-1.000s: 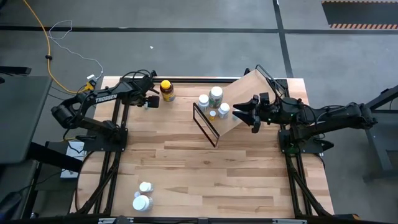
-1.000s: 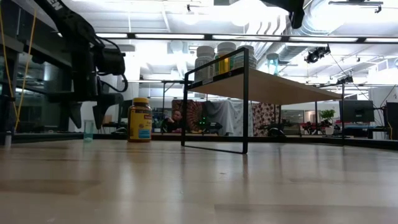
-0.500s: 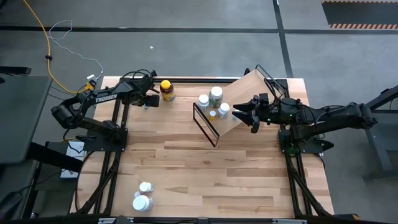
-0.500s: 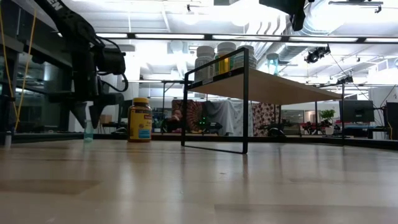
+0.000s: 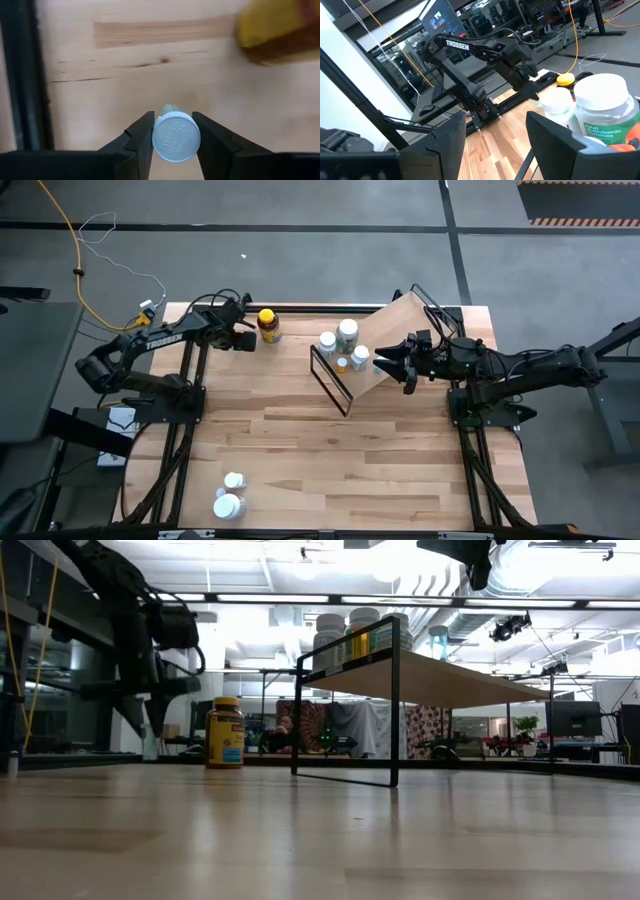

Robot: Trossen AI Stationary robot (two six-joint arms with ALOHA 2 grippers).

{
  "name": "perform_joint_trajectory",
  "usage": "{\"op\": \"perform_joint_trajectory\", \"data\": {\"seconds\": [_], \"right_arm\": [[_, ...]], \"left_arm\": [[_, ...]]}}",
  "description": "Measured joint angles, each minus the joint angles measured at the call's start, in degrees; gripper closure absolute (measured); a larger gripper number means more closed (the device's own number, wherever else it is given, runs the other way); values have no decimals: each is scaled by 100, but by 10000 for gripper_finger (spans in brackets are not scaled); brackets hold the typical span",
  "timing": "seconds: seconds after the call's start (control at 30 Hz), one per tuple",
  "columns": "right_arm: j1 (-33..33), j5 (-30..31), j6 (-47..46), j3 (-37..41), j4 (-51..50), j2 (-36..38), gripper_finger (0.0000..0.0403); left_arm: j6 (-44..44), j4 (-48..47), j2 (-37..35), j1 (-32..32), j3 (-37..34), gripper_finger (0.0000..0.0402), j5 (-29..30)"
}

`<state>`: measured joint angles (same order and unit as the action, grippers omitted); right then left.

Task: Pick and place medicine bottles onto shelf by color
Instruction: Put the green pill bottle on the shelf

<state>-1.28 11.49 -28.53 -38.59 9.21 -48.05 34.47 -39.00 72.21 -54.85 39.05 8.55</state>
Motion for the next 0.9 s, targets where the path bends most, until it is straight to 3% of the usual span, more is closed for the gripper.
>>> {"op": "perform_joint_trajectory", "data": {"seconds": [0.23, 0.47, 0.67, 0.9], "right_arm": [[0, -2, 2, 0, 0, 0, 203], [-1, -3, 35, -2, -8, 0, 203], [0, -4, 48, -2, -77, 0, 203], [0, -4, 48, -2, -90, 0, 203]], "left_arm": [[-159, -135, -1099, 66, 73, 295, -891], [-232, -629, -1717, 814, 1082, 294, -1280], [-17, -664, -1539, 2157, 2316, 296, -1003], [-98, -707, -557, 3873, 3866, 297, -449]]}}
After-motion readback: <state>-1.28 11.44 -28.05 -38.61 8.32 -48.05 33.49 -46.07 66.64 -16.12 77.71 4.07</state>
